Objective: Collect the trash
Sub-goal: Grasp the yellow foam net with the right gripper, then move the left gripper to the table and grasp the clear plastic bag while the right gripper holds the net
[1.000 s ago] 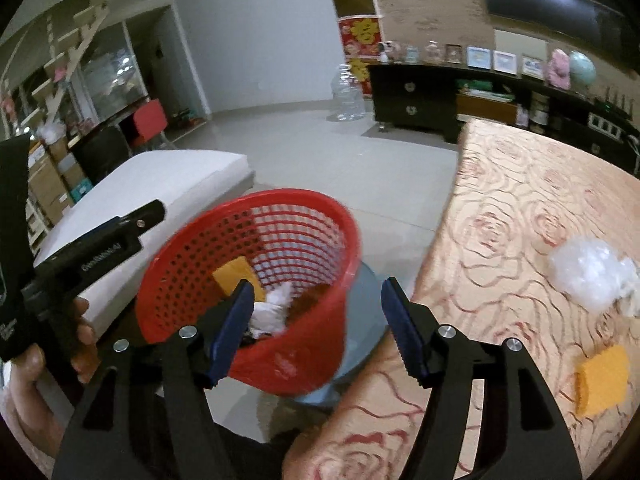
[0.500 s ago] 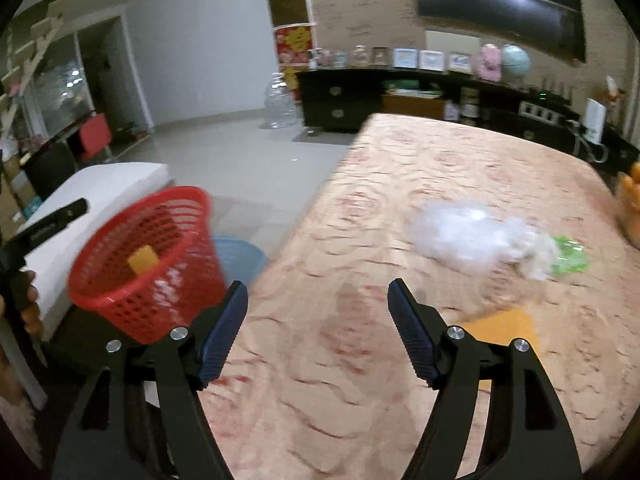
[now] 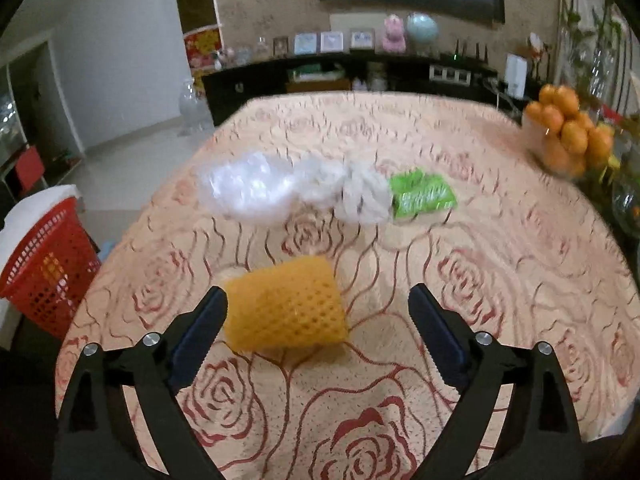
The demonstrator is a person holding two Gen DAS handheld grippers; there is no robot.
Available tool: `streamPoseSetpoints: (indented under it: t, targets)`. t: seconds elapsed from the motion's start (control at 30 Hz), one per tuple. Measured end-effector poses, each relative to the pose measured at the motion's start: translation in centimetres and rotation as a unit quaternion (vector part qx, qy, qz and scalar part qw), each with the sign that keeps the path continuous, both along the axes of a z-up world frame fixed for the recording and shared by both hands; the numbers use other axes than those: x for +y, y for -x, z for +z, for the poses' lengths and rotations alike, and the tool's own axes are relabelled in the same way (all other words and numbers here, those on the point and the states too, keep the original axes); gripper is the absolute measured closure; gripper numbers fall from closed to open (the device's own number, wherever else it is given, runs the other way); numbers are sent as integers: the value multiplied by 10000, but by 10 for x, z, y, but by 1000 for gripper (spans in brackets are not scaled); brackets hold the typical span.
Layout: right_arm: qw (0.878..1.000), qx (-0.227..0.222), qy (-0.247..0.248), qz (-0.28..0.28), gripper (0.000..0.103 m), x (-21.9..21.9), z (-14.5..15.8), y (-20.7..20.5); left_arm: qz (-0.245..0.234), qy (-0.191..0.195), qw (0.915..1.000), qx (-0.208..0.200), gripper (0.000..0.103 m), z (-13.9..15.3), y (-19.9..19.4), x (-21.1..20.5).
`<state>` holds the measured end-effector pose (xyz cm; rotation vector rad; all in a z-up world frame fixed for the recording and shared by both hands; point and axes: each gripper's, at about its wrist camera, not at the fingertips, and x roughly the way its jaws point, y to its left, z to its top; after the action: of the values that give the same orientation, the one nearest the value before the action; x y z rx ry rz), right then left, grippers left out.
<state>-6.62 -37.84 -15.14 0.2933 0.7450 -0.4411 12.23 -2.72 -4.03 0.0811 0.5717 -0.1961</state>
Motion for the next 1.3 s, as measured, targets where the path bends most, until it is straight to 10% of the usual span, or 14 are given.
streamPoseSetpoints:
  t: [0.47,0.83,1.3]
  targets:
    - [9986,381,169,321,14,11,-24,-34,-77,-54,10000,21,32,-1,2,-5]
    - [9993,311,81,215,48,0,-21,-24,-127,-136,9998,13,32,-2,4,-10]
    - [9996,-21,239,-147,48,-14,5,10,-429,-306,9984,-199,32,-1,17,-31]
